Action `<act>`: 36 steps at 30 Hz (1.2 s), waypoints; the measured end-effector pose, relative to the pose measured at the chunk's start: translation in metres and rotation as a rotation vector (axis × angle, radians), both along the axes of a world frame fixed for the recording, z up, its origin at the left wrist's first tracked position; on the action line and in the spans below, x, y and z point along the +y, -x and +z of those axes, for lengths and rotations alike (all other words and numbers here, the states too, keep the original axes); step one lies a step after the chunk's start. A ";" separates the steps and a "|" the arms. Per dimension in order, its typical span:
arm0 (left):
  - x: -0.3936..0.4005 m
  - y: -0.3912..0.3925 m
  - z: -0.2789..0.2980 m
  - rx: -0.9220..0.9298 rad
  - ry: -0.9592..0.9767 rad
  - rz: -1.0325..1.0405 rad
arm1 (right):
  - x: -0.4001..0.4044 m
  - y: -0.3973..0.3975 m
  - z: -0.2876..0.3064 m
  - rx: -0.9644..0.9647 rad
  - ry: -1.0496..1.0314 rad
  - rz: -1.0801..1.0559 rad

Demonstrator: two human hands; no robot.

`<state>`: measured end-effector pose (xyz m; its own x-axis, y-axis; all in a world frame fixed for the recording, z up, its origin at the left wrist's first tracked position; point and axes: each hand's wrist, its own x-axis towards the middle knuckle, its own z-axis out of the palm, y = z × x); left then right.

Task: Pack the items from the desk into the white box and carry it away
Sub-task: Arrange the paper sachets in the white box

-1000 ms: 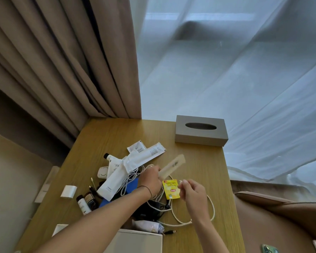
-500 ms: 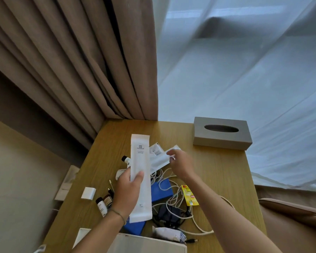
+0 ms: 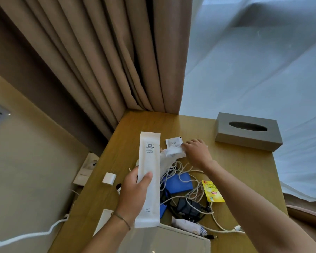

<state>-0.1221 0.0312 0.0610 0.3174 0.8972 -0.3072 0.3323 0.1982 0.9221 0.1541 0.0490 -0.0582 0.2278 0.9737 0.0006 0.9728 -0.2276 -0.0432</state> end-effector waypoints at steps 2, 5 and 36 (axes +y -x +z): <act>-0.003 0.007 0.005 -0.010 0.001 -0.004 | -0.005 0.005 0.014 0.028 -0.103 -0.049; -0.007 0.017 0.012 0.003 0.002 -0.003 | -0.014 0.019 0.045 0.169 -0.226 -0.121; -0.019 0.190 0.000 -0.107 0.191 -0.141 | -0.194 0.313 0.065 1.370 -0.115 -0.821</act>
